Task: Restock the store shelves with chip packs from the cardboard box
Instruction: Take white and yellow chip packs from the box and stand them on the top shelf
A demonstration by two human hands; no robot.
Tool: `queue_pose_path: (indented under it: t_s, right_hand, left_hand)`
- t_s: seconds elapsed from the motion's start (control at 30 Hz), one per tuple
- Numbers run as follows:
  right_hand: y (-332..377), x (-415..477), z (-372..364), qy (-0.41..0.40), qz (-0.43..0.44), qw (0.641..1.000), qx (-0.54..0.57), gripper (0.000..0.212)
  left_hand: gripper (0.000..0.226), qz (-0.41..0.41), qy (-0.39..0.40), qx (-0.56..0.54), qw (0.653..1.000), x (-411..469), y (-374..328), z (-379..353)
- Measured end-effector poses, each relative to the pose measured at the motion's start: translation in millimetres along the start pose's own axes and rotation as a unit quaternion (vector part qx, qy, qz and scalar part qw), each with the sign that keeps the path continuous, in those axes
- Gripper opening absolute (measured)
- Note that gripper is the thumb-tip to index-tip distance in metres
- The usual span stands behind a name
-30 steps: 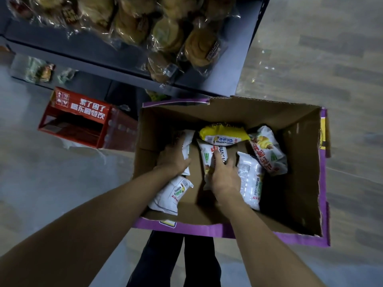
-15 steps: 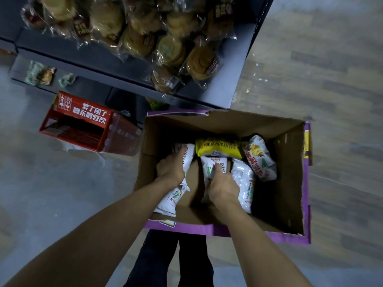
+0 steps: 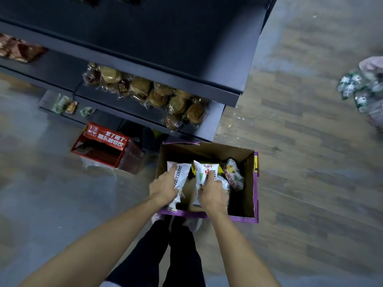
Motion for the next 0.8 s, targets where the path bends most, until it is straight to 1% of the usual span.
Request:
queue_pose_path:
  t_s: [0.13, 0.33, 0.43, 0.67, 0.8]
  right_hand:
    - [26.1, -32.1, 10.8, -0.043, -0.002, 0.999, 0.003, 0.07]
    - [82.5, -70.2, 21.6, -0.107, -0.01, 0.994, -0.013, 0.065]
    - [119.0, -91.2, 21.9, -0.121, -0.029, 0.992, 0.004, 0.064]
    - [212.9, -128.9, 25.3, -0.189, -0.005, 0.98, 0.059, 0.065]
    - [263.5, -147.3, 38.4, -0.241, 0.001, 0.965, 0.106, 0.064]
  left_hand:
    - [0.086, -0.02, -0.023, -0.007, 1.0, -29.8, 7.2, 29.0]
    - [0.084, -0.039, -0.059, -0.005, 0.998, -52.5, 38.3, 75.1]
    - [0.085, -0.047, -0.073, -0.014, 0.996, -62.8, 60.6, 100.6]
    - [0.086, -0.112, -0.159, -0.05, 0.98, -76.6, 133.3, 164.4]
    - [0.084, -0.103, -0.213, -0.088, 0.968, -95.0, 151.9, 199.5]
Point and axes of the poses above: each hand's wrist, its own x-axis towards the middle knuckle, its own z-axis out of the back of the hand, y = z × x, the point moved 1 cm from there along x, towards the middle knuckle, and after that the axes turned 8 degrees about z, right-handed, at the moved point
